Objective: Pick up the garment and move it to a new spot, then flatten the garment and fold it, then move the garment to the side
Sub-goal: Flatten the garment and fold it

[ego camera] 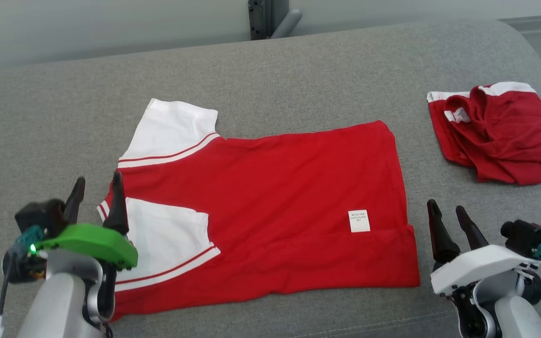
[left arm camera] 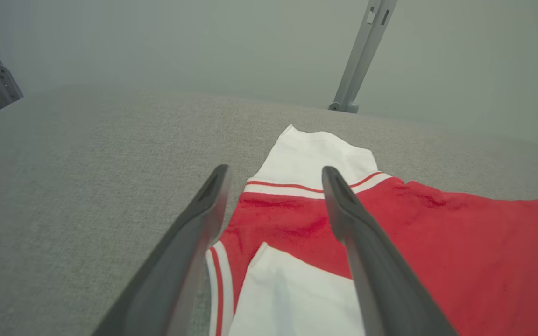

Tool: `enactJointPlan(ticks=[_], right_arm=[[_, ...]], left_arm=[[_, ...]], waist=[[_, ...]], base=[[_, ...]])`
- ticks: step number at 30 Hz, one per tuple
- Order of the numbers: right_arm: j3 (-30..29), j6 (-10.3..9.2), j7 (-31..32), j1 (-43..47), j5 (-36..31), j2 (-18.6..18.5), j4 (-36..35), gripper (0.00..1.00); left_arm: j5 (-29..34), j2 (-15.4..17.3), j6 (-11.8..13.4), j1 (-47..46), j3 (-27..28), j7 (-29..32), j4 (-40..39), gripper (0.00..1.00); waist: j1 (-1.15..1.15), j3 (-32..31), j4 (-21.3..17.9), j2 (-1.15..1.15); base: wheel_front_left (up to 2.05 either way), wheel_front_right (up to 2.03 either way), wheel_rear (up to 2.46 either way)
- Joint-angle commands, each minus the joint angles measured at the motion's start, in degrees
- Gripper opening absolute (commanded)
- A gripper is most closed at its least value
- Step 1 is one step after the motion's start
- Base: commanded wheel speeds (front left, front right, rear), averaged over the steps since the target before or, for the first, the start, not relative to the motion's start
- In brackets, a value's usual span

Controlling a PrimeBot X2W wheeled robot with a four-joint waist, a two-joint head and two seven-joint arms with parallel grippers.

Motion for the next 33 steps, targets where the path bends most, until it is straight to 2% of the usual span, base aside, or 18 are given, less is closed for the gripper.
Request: enactJointPlan(ticks=[1, 7, 15, 22, 29, 30, 31, 32, 33], right_arm=[[0.7, 0.00, 0.7, -1.5, -1.1, -0.1, -1.1, 1.00], [4.5, 0.00, 3.4, -6.2, -2.9, -1.3, -4.9, 1.00], [10.4, 0.00, 4.4, -12.0, -1.8, -3.3, -7.8, 1.00], [13.8, 0.00, 3.2, -14.8, -0.7, -4.2, -7.5, 1.00], [15.6, 0.00, 2.5, -16.5, 0.0, -5.4, -7.1, 1.00], [15.6, 0.00, 2.5, -16.7, 0.1, -5.6, -7.0, 1.00], [15.5, 0.00, 2.6, -17.0, 0.1, -5.8, -7.0, 1.00], [15.5, 0.00, 2.6, -17.0, 0.1, -5.8, -7.0, 1.00], [15.4, 0.00, 2.8, -17.4, 0.1, -6.0, -6.8, 1.00]], left_arm=[[0.6, 0.9, -0.6, -3.8, -0.6, 1.0, 1.2, 1.00], [3.2, 2.7, -2.7, -17.8, -3.7, 5.7, 9.2, 1.00], [5.8, 4.8, -3.9, -33.3, -5.4, 9.5, 21.7, 1.00], [7.2, 6.7, -3.8, -40.4, -6.7, 11.9, 30.9, 1.00], [7.9, 7.6, -4.7, -43.1, -8.2, 13.2, 37.3, 1.00], [7.8, 7.3, -5.0, -43.2, -8.5, 13.5, 38.0, 0.93], [7.7, 7.0, -5.4, -43.3, -8.8, 13.5, 38.5, 0.56], [7.7, 7.0, -5.4, -43.3, -8.8, 13.5, 38.5, 0.56], [7.7, 6.7, -5.7, -43.5, -9.0, 13.5, 39.0, 0.38]], waist=[[0.00, 2.3, -1.2, 0.00], [0.00, 7.8, -3.8, 0.00], [0.00, 15.9, -8.2, 0.00], [0.00, 19.5, -10.8, 0.00], [0.00, 19.4, -11.1, 0.00], [0.00, 19.3, -11.0, 0.00], [0.00, 19.2, -10.8, 0.00], [0.00, 19.2, -10.8, 0.00], [0.00, 19.1, -10.6, 0.00]], base=[[0.00, 0.00, 0.00], [0.00, 0.00, 0.00], [0.00, 0.00, 0.00], [0.00, 0.00, 0.00], [0.00, 0.00, 0.00], [0.00, 0.00, 0.00], [0.00, 0.00, 0.00], [0.00, 0.00, 0.00], [0.00, 0.00, 0.00]])
